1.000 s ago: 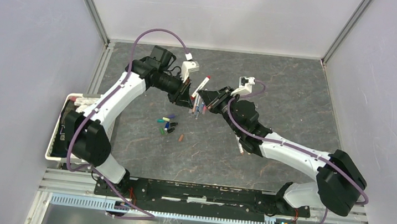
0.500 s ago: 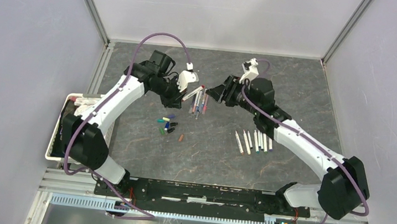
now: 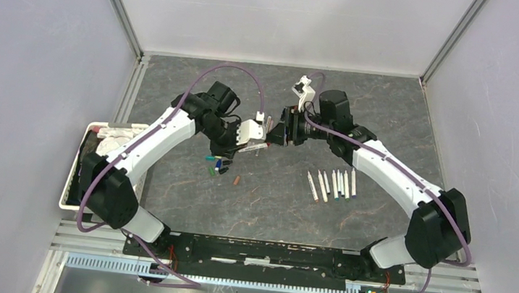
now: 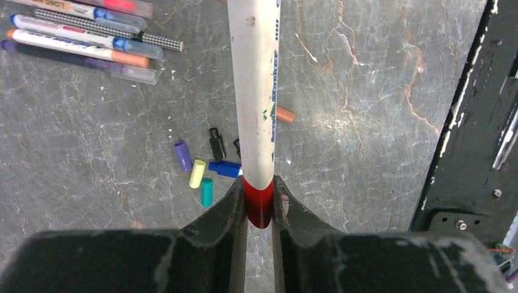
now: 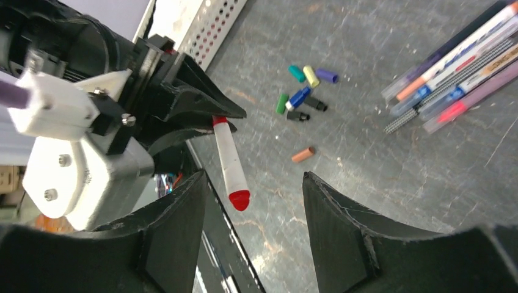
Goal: Open the pen caps
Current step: Open the pen cap from the pen.
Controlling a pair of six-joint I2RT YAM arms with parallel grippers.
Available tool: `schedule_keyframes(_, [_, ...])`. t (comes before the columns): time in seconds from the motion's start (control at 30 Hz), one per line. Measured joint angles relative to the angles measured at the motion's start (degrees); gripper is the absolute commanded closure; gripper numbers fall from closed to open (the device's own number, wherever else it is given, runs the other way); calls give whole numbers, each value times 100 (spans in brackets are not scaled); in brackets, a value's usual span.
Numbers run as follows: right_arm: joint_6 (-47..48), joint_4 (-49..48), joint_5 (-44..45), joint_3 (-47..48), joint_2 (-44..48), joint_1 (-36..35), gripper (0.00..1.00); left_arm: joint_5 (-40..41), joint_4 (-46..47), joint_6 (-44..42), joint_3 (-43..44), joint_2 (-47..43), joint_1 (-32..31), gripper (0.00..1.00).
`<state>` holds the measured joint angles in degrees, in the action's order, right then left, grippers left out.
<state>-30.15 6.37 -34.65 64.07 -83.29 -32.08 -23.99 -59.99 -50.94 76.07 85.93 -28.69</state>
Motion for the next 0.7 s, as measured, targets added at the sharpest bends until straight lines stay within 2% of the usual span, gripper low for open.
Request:
schedule_keyframes(0.43, [348,238,-1075,0,-321,37,37,310,-273,-490,-144,-129,-321,98])
schedule_keyframes(0.7, [118,-15,-1451,2,-717,28,41,483,-293,-505,-170,-129,-494,98])
